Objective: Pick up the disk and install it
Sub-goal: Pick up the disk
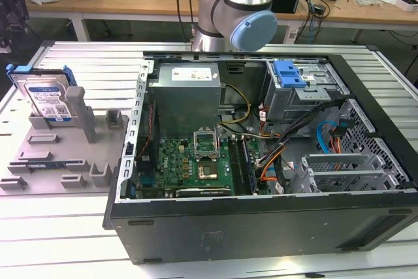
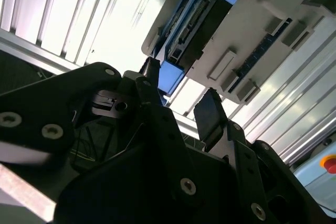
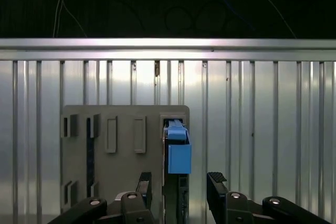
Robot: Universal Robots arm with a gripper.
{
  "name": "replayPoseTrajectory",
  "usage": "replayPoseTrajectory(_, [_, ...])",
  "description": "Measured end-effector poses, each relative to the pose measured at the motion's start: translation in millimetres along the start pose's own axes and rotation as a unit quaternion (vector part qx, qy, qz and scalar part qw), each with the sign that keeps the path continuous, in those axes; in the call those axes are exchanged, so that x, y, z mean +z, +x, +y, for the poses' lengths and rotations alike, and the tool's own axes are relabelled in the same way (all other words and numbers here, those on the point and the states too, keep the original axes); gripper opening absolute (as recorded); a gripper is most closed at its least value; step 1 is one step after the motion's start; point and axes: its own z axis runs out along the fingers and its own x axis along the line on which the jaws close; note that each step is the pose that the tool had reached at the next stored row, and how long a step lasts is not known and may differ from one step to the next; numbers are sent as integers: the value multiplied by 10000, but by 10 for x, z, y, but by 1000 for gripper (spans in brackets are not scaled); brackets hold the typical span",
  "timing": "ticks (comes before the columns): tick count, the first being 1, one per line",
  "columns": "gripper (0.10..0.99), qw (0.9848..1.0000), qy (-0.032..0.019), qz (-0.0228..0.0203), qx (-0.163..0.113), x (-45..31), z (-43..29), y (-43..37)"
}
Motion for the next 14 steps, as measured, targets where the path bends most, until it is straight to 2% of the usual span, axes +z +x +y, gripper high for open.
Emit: replayPoseTrajectory(14, [541,10000,0,0,0,72,23,-1])
